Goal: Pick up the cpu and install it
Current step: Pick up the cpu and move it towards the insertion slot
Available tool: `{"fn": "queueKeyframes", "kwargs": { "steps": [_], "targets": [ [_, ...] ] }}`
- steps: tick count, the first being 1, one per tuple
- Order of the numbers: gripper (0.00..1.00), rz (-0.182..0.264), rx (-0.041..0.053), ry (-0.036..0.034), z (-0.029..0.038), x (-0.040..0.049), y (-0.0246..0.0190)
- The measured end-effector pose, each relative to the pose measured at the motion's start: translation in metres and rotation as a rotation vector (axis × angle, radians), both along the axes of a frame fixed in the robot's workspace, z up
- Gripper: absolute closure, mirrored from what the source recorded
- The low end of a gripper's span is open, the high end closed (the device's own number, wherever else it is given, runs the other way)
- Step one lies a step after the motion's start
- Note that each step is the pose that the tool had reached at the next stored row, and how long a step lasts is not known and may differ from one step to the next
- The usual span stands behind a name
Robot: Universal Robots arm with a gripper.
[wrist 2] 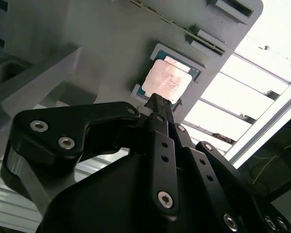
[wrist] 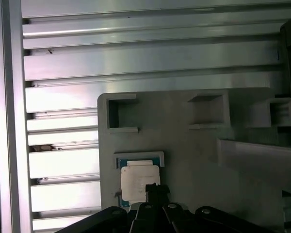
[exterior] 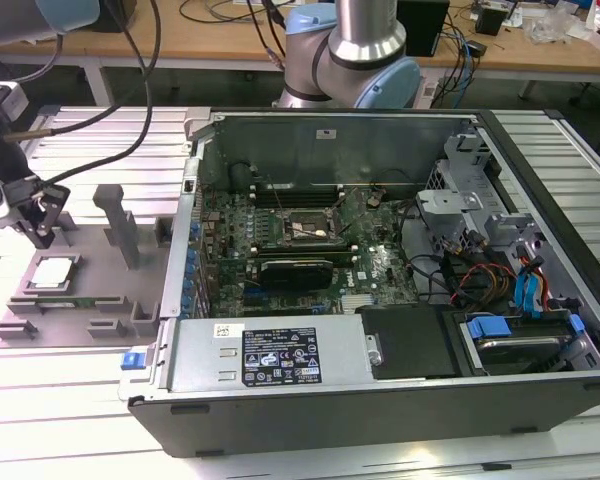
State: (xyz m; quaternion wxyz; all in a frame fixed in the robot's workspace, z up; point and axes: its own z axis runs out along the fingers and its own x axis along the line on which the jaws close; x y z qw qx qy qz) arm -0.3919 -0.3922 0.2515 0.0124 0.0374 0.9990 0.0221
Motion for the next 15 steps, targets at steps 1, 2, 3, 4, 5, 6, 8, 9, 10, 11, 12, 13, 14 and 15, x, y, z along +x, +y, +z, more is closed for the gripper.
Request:
{"fn": "queueKeyframes", "kwargs": {
  "steps": [1, 2, 3, 4, 5, 6, 8, 9, 10, 11, 12, 13, 14, 15],
  "targets": [
    [0.89, 0.0, -0.0001, 0.0001, -0.0008, -0.0006, 0.0],
    [0.89, 0.0, -0.0002, 0.0002, -0.0015, -0.001, 0.0],
    [0.89, 0.0, -0.0002, 0.0003, -0.0022, -0.0014, 0.0],
    [0.89, 0.0, -0.0001, 0.0001, -0.0043, -0.002, 0.0],
    [0.89, 0.0, 0.0, 0.0001, -0.006, -0.0022, -0.0001],
    [0.89, 0.0, -0.0001, 0.0002, -0.0071, -0.0025, -0.0001],
    [0.89, 0.0, -0.0001, 0.0003, -0.009, -0.0035, -0.0003],
    [0.89, 0.0, -0.0001, 0.0002, -0.01, -0.004, -0.0006],
    [0.89, 0.0, 0.0, 0.0001, -0.0119, -0.0054, -0.0013],
    [0.89, 0.0, -0.0001, 0.0001, -0.0134, -0.0067, -0.0017],
    [0.89, 0.0, 0.0, -0.0001, -0.0148, -0.0077, -0.0017],
    [0.89, 0.0, -0.0001, 0.0002, -0.016, -0.0086, -0.0017],
    [0.89, 0.0, -0.0001, 0.0001, -0.0168, -0.0091, -0.0017],
    [0.89, 0.0, 0.0, 0.0001, -0.0175, -0.0094, -0.0017]
  ]
}}
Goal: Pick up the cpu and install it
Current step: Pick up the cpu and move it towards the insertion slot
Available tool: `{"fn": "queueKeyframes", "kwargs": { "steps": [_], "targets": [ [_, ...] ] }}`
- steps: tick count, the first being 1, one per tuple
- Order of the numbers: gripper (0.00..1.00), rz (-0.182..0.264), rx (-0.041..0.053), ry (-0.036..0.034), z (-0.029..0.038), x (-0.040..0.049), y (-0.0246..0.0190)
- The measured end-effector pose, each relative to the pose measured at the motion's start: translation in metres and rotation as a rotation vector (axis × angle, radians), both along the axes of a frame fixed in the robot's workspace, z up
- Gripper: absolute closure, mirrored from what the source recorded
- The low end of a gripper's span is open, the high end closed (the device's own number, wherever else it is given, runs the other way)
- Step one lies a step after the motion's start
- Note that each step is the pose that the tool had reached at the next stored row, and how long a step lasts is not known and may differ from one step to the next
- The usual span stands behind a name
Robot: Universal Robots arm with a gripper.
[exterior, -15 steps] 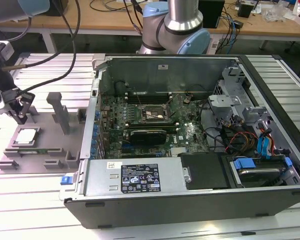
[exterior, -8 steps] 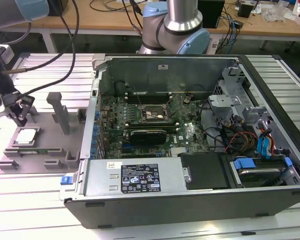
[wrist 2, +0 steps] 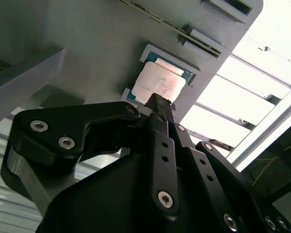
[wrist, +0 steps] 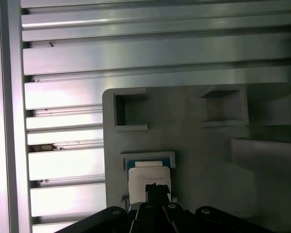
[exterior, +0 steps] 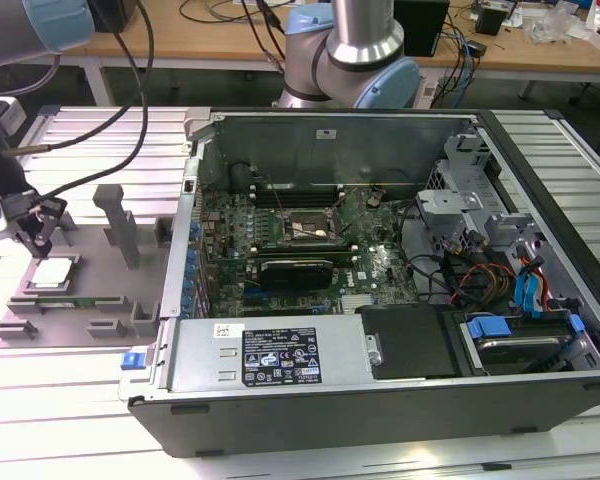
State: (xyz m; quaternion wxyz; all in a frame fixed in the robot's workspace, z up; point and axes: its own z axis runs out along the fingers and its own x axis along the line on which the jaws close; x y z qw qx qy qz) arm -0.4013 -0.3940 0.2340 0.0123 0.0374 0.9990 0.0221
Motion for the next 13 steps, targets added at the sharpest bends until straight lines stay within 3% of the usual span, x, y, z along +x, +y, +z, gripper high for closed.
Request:
{"fn": "queueKeyframes", "kwargs": {
  "steps": [4, 8, 13],
  "targets": [
    [0.89, 0.0, -0.0001, 0.0002, -0.0078, -0.0019, -0.0013],
    [0.89, 0.0, 0.0, 0.0, -0.0138, -0.0017, -0.0073],
    [0.89, 0.0, -0.0001, 0.0001, -0.0151, -0.0018, -0.0086]
  ]
}}
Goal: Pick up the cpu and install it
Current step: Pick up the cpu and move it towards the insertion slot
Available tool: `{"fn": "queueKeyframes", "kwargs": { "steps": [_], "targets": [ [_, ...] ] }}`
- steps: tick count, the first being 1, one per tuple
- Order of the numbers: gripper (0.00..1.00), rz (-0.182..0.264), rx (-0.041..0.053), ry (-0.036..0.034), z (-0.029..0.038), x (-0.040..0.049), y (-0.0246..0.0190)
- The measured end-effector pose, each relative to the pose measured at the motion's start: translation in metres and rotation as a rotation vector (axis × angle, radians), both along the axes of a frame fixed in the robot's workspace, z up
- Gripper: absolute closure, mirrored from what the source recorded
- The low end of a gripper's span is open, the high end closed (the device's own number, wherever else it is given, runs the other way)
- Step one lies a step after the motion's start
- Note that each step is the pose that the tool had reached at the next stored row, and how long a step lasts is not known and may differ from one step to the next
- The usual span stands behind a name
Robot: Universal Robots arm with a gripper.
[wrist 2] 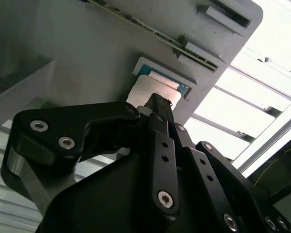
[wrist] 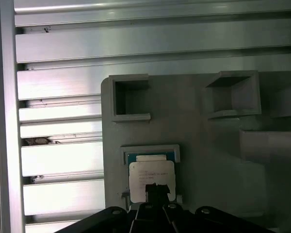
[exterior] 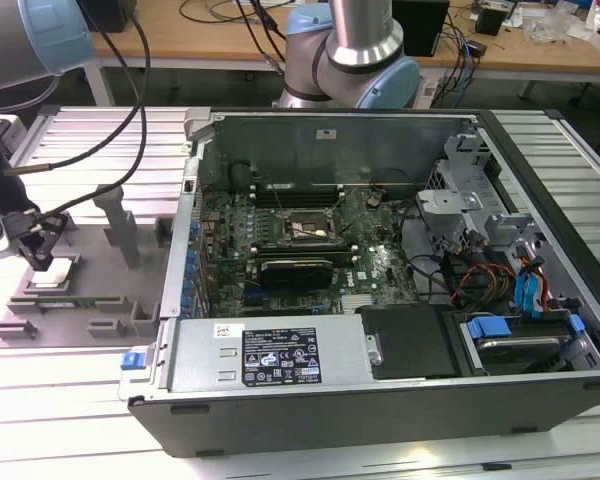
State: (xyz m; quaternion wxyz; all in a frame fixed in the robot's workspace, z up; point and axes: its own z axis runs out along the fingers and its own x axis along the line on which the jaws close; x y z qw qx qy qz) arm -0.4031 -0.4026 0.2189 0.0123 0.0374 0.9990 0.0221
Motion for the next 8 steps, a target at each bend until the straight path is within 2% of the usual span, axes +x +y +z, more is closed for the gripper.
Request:
{"fn": "queueKeyframes", "kwargs": {
  "steps": [2, 3, 4, 8],
  "targets": [
    [0.89, 0.0, 0.0, 0.0, -0.0001, 0.0, 0.0],
    [0.76, 0.0, -0.0001, 0.0, -0.0001, 0.0, 0.0],
    [0.76, 0.0, 0.0, -0.0001, -0.0001, 0.0, 0.0],
    [0.52, 0.0, 0.0, -0.0001, -0.0002, 0.0, 0.0]
  ]
}}
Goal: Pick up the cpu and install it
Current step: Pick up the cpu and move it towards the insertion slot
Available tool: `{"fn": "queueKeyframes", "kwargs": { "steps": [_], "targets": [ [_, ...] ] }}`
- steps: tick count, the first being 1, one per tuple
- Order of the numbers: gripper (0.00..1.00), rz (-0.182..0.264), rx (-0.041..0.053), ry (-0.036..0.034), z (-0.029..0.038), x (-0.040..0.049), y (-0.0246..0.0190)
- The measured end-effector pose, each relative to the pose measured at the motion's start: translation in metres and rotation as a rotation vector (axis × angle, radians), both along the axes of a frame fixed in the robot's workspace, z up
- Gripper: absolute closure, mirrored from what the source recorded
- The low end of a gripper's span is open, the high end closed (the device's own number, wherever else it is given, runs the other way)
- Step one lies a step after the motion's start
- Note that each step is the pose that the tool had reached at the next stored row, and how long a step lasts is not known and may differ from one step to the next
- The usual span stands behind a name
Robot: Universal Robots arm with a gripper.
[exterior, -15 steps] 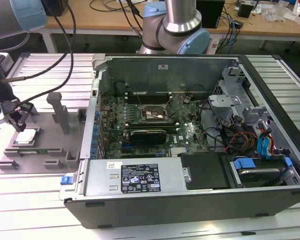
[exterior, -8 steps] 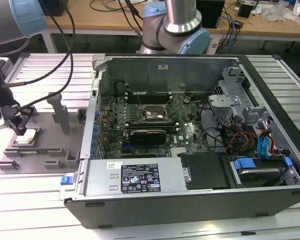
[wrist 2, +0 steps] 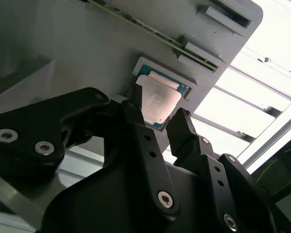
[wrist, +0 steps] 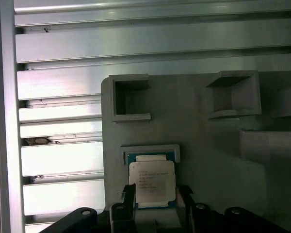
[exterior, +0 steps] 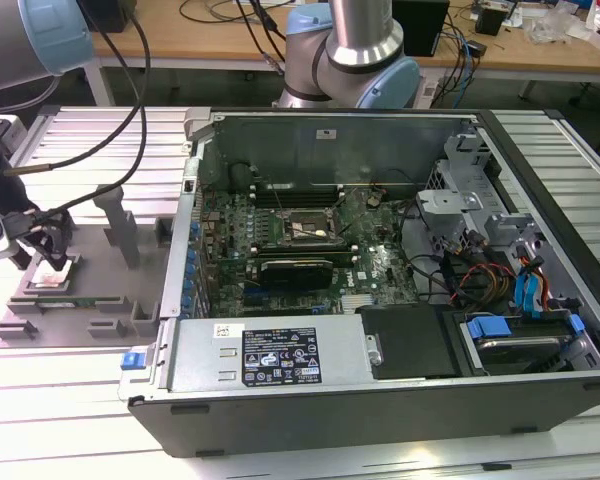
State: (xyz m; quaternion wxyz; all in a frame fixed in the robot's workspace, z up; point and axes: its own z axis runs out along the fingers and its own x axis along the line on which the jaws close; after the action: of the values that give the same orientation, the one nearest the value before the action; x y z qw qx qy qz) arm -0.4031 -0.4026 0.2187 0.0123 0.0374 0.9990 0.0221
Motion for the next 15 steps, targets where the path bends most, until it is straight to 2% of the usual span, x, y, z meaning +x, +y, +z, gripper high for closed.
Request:
{"fn": "queueKeyframes", "kwargs": {
  "steps": [1, 10, 11, 15],
  "targets": [
    [0.45, 0.0, -0.0001, 0.0, 0.0, 0.0, 0.0],
    [0.45, 0.0, -0.0001, 0.0, -0.0006, 0.0, 0.0],
    [0.38, 0.0, 0.0, -0.0001, -0.0008, 0.0, 0.0],
    [0.38, 0.0, -0.0026, 0.0097, -0.0069, 0.0016, 0.0]
  ]
}}
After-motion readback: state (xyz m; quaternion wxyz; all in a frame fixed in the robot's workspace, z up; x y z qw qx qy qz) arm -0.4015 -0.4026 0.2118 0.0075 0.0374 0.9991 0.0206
